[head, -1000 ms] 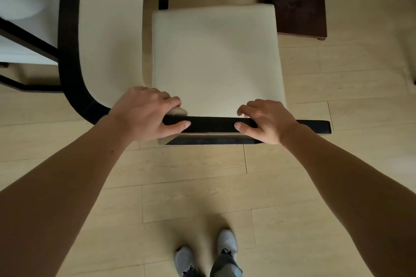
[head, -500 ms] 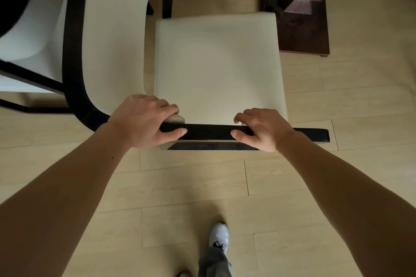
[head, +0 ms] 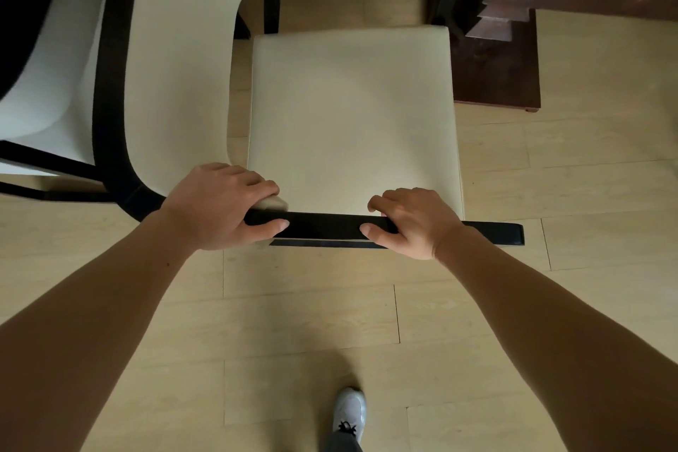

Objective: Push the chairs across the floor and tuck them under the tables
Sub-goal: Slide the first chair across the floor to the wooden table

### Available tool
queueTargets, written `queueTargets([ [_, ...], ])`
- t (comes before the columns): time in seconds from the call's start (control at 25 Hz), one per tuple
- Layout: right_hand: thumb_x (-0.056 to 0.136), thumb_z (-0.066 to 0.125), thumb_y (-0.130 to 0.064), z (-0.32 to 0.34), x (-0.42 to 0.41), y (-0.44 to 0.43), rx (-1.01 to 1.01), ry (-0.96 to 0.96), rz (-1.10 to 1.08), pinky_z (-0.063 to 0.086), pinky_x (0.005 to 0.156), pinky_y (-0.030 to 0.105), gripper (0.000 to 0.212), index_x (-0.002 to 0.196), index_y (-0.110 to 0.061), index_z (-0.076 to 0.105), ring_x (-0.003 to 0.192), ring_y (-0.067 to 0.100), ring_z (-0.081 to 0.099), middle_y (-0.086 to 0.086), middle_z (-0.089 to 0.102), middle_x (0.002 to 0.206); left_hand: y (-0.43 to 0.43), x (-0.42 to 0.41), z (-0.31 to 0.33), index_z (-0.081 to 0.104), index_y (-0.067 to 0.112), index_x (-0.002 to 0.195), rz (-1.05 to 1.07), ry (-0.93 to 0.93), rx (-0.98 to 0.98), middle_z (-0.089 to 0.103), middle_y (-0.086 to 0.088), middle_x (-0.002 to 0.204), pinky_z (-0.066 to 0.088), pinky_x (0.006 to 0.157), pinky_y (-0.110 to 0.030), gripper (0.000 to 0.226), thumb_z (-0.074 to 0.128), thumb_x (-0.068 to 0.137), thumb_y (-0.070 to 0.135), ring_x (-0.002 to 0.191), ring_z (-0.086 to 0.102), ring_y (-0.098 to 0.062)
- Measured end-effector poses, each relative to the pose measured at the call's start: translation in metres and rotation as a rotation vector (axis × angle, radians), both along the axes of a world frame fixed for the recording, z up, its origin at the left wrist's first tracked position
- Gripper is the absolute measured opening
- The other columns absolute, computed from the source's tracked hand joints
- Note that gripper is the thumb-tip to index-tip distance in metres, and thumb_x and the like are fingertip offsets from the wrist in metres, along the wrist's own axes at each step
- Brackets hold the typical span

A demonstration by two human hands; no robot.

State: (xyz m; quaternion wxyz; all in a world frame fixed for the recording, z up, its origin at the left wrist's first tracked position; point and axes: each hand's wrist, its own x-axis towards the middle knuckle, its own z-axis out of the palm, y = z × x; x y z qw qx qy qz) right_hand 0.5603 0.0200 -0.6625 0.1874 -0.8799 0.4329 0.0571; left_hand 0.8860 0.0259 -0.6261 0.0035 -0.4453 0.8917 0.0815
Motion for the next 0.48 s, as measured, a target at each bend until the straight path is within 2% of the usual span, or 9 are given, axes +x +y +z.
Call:
queueTargets([
  [0.16,0.081,0.007,-0.074,0.000,0.000,-0.020,-0.016,0.005,0.006,0.028,0.064,0.032,0.082,0.117,-0.021,0.058,0.085,0.025,0.058,0.000,0.064,0.093,-0.020,0.000,0.001,0.070,0.022,0.108,0.005,0.000,-0.021,0.073,0.003,0.093,0.052,0.071,-0.035,0.068,0.030,0.086,0.073,0.084,0.069,-0.023],
  [0.48,0.084,0.010,-0.073,-0.007,0.002,-0.073,-0.015,-0.035,-0.004,0.035,0.065,0.033,0.079,0.119,-0.021,0.058,0.085,0.025,0.059,-0.001,0.064,0.094,-0.074,0.004,-0.003,0.068,0.028,0.108,0.010,-0.022,-0.028,0.073,0.008,0.096,0.052,0.070,-0.034,0.067,0.028,0.086,0.076,0.083,0.069,-0.020],
])
